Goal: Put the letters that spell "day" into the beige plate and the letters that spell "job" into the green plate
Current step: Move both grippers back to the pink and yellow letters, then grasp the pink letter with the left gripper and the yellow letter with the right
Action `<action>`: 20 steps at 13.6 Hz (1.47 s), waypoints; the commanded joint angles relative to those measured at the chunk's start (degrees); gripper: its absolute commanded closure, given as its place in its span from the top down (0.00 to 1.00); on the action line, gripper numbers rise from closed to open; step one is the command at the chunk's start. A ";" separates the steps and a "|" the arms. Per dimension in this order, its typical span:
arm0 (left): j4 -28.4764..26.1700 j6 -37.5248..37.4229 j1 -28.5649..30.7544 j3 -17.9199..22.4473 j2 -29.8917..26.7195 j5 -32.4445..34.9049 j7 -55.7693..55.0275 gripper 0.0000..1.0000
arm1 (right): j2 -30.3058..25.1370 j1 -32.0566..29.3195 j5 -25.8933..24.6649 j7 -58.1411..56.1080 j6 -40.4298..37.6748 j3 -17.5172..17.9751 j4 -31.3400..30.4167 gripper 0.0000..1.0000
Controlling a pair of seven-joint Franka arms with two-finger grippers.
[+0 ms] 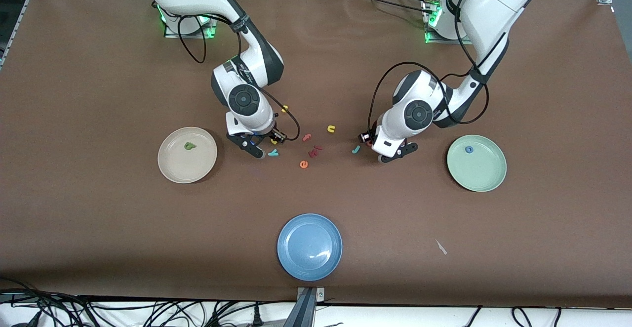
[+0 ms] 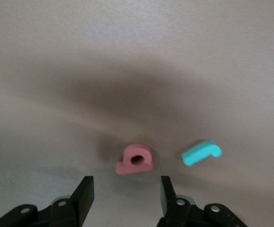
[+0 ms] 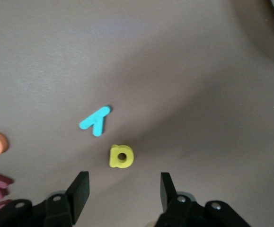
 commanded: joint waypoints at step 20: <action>3.45 0.04 -3.33 3.57 2.58 -0.33 -2.62 0.25 | 2.64 1.55 -0.88 -1.53 -4.53 -0.47 4.24 0.00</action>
